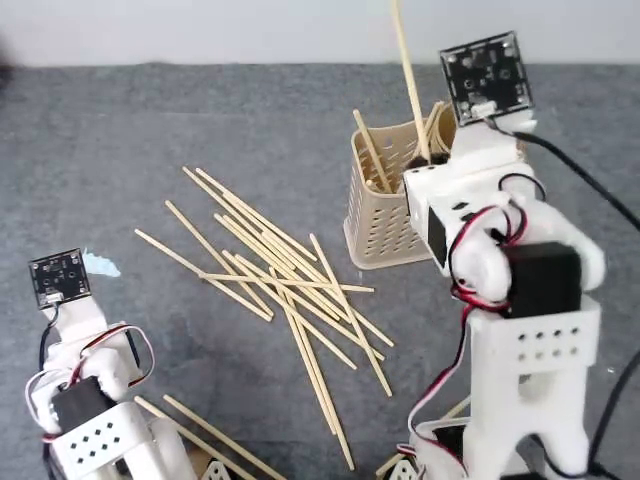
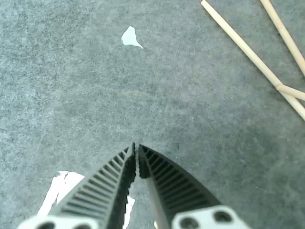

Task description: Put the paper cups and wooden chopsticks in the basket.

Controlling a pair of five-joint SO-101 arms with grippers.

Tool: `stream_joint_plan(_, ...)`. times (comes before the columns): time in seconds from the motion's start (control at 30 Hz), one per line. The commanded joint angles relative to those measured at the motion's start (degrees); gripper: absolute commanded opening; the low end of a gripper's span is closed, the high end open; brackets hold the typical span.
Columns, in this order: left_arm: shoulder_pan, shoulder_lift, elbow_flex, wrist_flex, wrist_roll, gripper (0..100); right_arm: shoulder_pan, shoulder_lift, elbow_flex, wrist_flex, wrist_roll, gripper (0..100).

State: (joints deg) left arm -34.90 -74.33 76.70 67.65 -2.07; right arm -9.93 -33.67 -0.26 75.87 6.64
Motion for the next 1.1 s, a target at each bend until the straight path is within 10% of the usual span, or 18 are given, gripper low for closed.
stream_joint_plan(0.0,0.2,-0.7,-0.3,-1.4,0.3,1,0.2,-7.0,10.9,-14.5,-1.0,0.7)
stream_joint_plan(0.57,0.2,-0.7,-0.3,-1.4,0.3,1,-0.7,-14.1,55.6,-79.0,-0.9,0.7)
stream_joint_plan(0.8,0.2,-0.7,-0.3,-1.4,0.3,1,-0.7,-8.0,61.5,-86.5,-0.9,1.3)
stream_joint_plan(1.07,0.2,-0.7,-0.3,-1.4,0.3,1,-0.7,-8.0,61.4,-83.8,-2.5,23.7)
